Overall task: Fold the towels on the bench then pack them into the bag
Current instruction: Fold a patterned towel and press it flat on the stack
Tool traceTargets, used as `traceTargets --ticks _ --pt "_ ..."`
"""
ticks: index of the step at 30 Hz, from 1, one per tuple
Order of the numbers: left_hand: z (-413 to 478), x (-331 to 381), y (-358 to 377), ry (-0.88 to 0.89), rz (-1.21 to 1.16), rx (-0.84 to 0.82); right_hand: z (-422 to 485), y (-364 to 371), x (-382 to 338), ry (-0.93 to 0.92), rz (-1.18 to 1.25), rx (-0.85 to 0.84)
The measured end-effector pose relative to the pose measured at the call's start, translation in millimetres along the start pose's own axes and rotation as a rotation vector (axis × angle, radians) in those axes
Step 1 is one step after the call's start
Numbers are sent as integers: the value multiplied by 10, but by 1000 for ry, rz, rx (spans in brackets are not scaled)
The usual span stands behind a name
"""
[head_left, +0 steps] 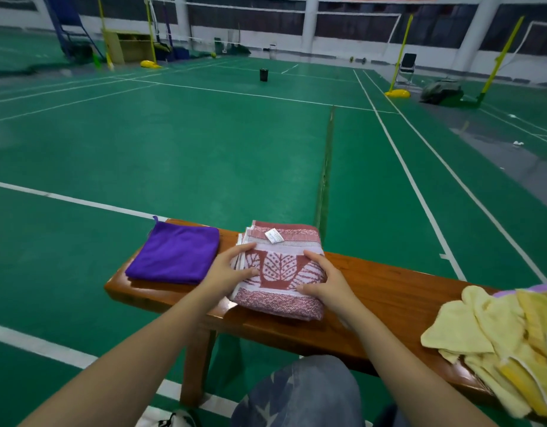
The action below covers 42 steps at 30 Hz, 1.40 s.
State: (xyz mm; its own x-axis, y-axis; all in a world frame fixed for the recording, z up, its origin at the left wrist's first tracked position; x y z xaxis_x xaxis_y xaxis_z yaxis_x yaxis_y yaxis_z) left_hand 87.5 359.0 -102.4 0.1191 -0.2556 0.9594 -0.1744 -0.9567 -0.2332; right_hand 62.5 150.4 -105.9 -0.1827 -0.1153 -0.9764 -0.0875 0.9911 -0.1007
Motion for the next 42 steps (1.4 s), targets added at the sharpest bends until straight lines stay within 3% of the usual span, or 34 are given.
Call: traceTargets --ticks 11,20,22,24,26,28,31,37,42 --pt "42 45 -1677 -50 47 182 678 1449 -546 -81 62 -177" --pt "331 -377 -2132 -162 57 214 1251 2002 -283 -16 51 -195" --pt "447 -544 -2154 -163 219 281 1305 2036 -201 -10 1 -175" --pt "542 -663 -2164 -108 615 420 1322 2029 -139 -42 -120 -111" --pt "556 -674 -2106 37 858 543 1316 1997 -103 -164 -341 -21" --pt "566 -714 -1991 137 923 435 1303 2002 -50 -289 -502 -23" --pt "587 -952 -1895 121 968 214 1318 2041 106 -273 -597 -119" --pt "663 -1109 -1888 74 942 171 1369 2043 243 -240 -709 -110" --pt "666 -961 -1817 -2 1256 108 1297 2016 186 -212 -744 -134"
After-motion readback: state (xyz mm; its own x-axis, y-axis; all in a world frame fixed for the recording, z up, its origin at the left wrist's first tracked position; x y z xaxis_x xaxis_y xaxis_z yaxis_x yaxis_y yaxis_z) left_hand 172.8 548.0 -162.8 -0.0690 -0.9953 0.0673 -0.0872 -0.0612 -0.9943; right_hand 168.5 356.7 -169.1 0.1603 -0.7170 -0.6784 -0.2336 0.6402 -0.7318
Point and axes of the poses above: each hand's wrist, its own z-axis towards the middle knuckle, its own y-axis out of the palm, x = y × z, the point moved 3 cm from there along z, towards the middle knuckle, and after that the axes turned 6 degrees about z, right-handed, at the moved point
